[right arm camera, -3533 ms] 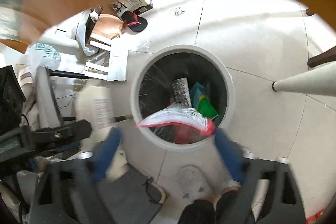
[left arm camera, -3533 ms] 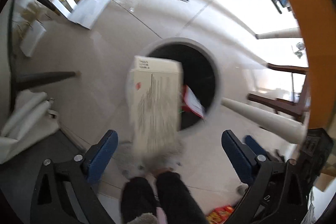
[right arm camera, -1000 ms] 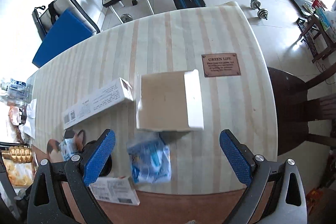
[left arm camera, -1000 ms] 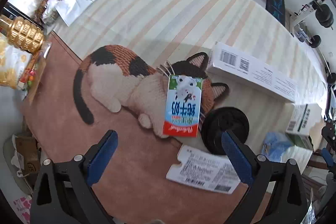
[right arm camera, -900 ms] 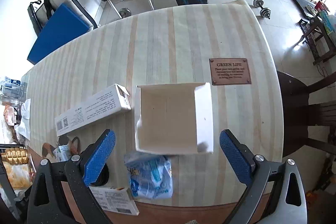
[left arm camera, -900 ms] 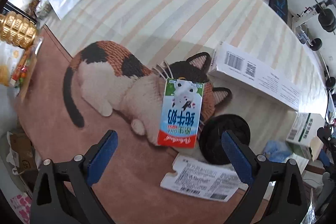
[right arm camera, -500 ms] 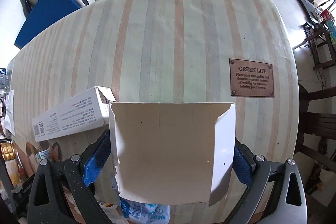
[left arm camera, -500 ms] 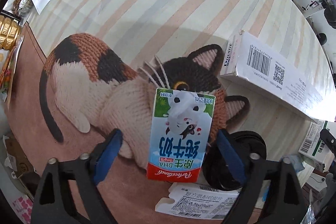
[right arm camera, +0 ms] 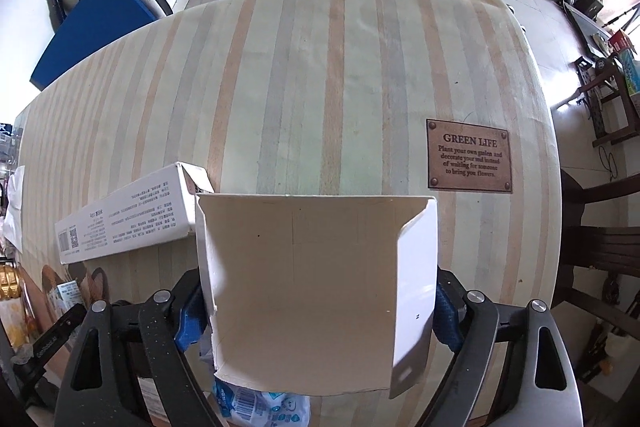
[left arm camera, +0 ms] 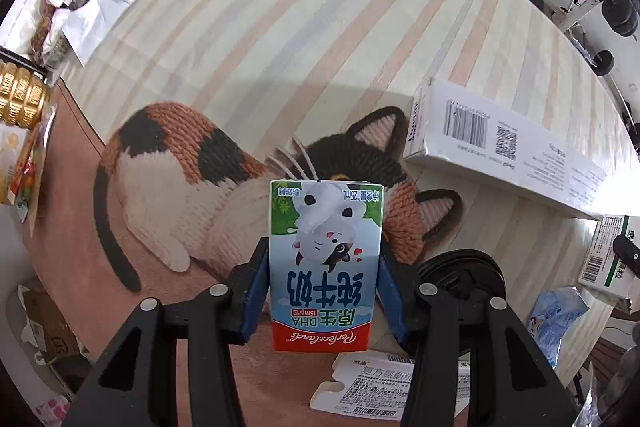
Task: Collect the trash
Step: 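Carry the milk carton and white box with both tools over the trash bin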
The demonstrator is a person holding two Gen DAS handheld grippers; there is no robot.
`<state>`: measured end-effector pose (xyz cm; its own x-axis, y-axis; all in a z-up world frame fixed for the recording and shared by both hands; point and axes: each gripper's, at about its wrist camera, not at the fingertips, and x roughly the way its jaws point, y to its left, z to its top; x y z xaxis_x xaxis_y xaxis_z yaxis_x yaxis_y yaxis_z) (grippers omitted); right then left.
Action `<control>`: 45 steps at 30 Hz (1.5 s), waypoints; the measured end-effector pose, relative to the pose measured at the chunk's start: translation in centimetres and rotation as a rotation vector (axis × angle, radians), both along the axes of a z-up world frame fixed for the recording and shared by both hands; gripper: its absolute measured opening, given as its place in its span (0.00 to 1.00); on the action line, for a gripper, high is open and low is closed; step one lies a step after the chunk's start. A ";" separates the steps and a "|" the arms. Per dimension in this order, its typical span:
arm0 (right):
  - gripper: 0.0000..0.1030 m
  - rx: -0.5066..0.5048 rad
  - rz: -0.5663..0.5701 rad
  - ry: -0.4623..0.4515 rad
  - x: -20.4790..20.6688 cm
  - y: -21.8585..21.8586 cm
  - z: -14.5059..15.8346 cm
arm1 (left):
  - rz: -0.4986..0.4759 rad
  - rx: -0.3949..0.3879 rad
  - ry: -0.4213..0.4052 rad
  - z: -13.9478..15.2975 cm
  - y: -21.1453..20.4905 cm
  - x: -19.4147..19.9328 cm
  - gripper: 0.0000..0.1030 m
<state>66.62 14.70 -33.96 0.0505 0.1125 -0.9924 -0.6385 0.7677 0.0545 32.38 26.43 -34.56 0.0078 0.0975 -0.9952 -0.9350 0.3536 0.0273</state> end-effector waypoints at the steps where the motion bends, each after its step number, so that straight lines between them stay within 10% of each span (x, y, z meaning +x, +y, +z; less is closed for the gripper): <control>1: 0.86 0.007 0.002 -0.007 -0.1 -0.1 0.7 | -0.007 0.016 -0.005 0.6 -0.2 0.0 0.45; 18: 0.86 0.170 0.120 -0.113 -8.5 -5.5 12.2 | -0.108 0.190 -0.161 11.0 -9.4 -4.3 0.45; 31: 0.86 0.311 0.122 -0.081 -28.6 -18.4 18.0 | -0.182 0.274 -0.275 17.3 -22.3 -18.8 0.45; 38: 0.86 0.315 0.114 0.044 -39.9 -27.3 15.9 | -0.175 0.173 -0.261 14.1 -28.3 -27.0 0.45; 45: 0.86 0.245 0.122 0.206 -47.9 -33.4 5.2 | -0.086 -0.016 -0.227 3.2 -32.2 -32.7 0.45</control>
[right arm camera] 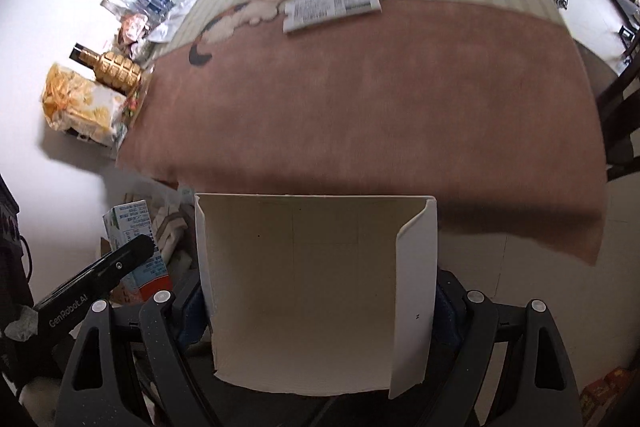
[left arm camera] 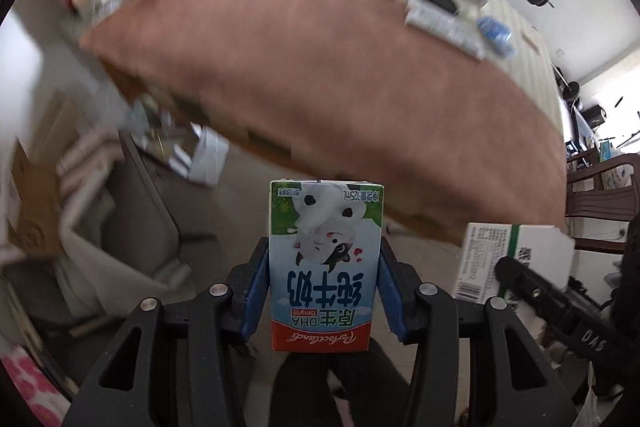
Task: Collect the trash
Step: 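Carry the milk carton and white box with both tools over the trash bin, then open both tools over the trash bin, dropping carton and box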
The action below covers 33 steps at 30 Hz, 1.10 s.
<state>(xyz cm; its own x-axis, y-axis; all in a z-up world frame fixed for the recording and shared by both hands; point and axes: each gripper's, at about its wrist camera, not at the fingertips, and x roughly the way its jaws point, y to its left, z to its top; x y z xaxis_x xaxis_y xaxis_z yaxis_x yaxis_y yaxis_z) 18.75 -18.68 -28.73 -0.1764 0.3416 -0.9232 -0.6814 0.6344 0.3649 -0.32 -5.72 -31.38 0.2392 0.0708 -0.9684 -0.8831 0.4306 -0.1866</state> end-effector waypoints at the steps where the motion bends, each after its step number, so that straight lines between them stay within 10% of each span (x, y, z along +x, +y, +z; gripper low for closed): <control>1: 0.86 -0.009 -0.012 0.025 -0.7 -0.7 -2.1 | 0.016 -0.029 0.012 -2.3 -0.3 -0.6 0.45; 11: 0.86 -0.103 -0.120 0.171 -5.7 -4.9 -27.4 | 0.100 -0.220 0.033 -24.0 0.0 -3.2 0.45; 17: 0.86 -0.100 -0.177 0.171 -5.6 -4.3 -37.6 | 0.115 -0.281 0.014 -33.2 1.5 -3.4 0.45; 33: 0.90 0.005 -0.318 0.243 -2.0 -0.8 -45.7 | 0.094 -0.410 -0.111 -39.9 4.1 -1.2 0.47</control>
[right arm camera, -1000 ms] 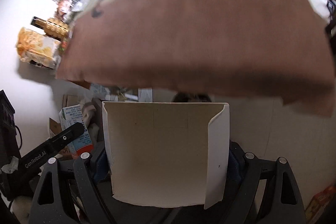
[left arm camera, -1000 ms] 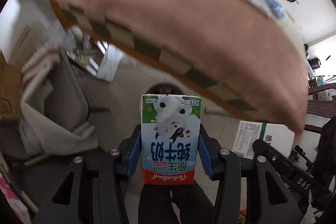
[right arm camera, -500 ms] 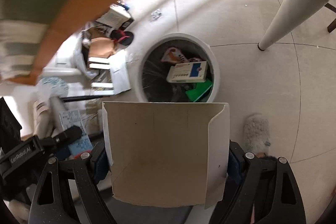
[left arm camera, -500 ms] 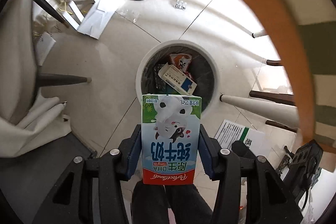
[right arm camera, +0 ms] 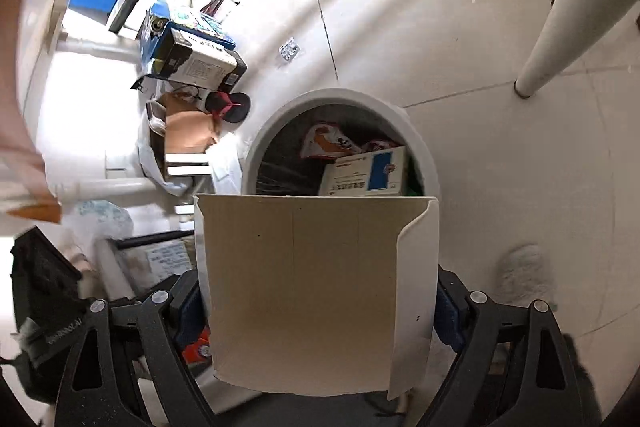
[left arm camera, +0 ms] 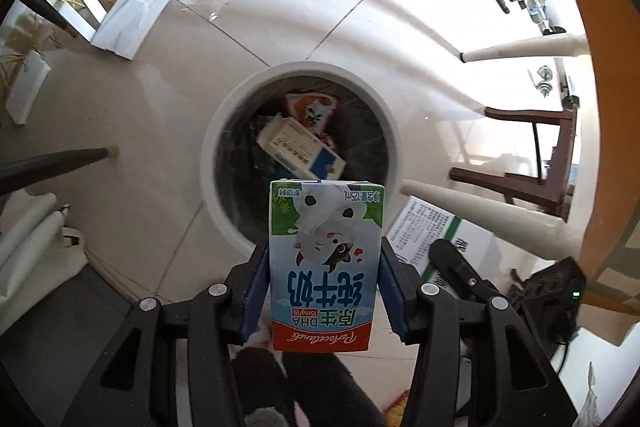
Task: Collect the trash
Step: 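Open both tools over the trash bin, dropping carton and box, then move both tools back over the table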
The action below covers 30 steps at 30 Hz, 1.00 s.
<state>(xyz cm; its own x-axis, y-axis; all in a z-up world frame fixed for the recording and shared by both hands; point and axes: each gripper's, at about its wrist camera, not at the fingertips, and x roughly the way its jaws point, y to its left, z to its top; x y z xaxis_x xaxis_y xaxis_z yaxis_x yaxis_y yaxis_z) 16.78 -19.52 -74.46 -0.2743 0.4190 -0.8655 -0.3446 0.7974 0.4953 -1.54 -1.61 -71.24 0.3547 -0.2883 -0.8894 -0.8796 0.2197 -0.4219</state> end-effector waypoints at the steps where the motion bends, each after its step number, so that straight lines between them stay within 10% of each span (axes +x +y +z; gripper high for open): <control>1: 0.92 0.004 -0.013 0.019 0.1 -0.2 -0.2 | 0.003 0.003 0.004 0.1 0.1 0.0 0.59; 4: 1.00 -0.004 -0.049 0.040 0.3 -0.7 -0.7 | 0.023 0.034 0.022 0.5 0.3 -0.5 0.98; 14: 1.00 -0.088 -0.072 -0.007 0.7 -2.3 0.2 | -0.017 0.196 0.226 2.1 -0.7 -2.5 0.98; 30: 1.00 -0.296 0.182 -0.303 -1.5 -2.7 11.6 | -0.148 0.324 0.459 10.6 -5.9 -4.5 0.98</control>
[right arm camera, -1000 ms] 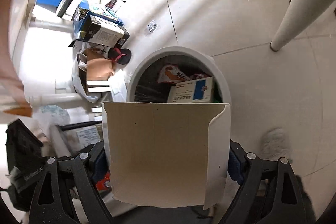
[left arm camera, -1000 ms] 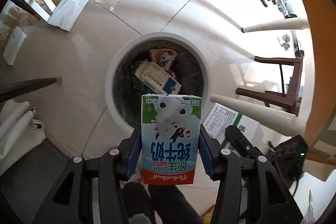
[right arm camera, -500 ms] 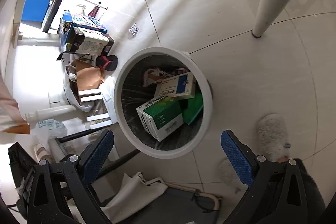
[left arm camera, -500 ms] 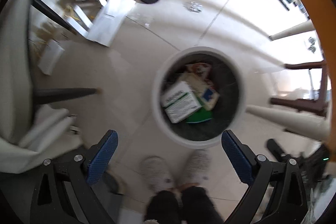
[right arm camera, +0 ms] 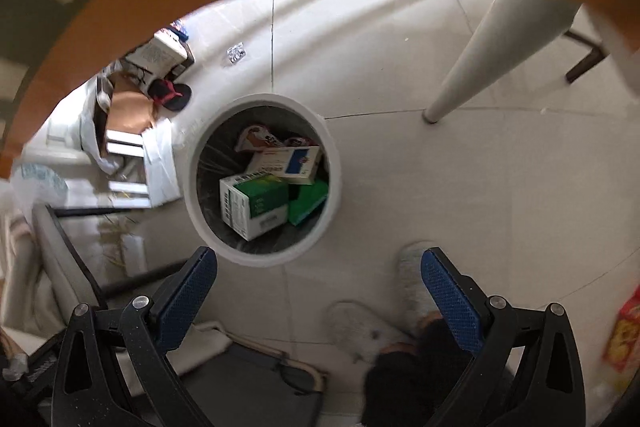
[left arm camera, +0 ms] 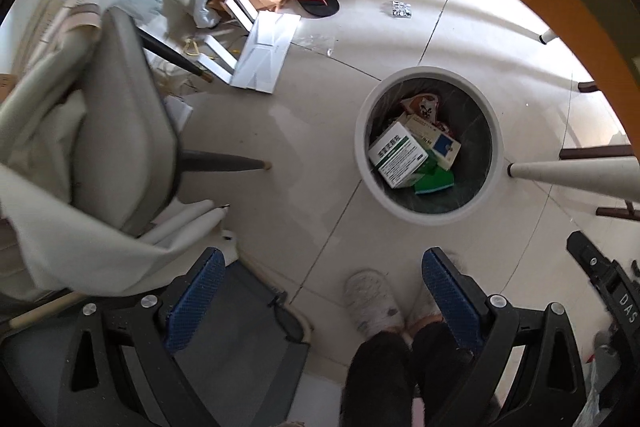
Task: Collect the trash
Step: 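Move both tools back over the table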
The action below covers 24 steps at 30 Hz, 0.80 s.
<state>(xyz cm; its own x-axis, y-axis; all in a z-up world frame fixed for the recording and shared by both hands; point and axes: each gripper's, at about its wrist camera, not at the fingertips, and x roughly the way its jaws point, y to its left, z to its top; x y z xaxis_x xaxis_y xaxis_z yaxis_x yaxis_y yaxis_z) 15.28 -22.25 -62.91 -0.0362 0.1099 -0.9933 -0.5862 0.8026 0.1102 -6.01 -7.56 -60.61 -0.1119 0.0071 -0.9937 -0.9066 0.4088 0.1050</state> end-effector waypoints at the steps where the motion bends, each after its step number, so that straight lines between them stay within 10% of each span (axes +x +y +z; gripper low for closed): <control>1: 1.00 -0.010 0.016 -0.010 -0.1 0.0 0.9 | -0.004 0.002 0.006 0.9 -0.3 -0.1 0.98; 15: 1.00 0.006 0.232 -0.024 -3.2 0.3 18.6 | 0.025 0.026 -0.015 15.7 -3.0 -2.1 0.98; 24: 1.00 0.175 0.236 -0.019 -1.0 3.0 33.2 | 0.015 0.203 -0.113 29.4 -1.3 0.8 0.98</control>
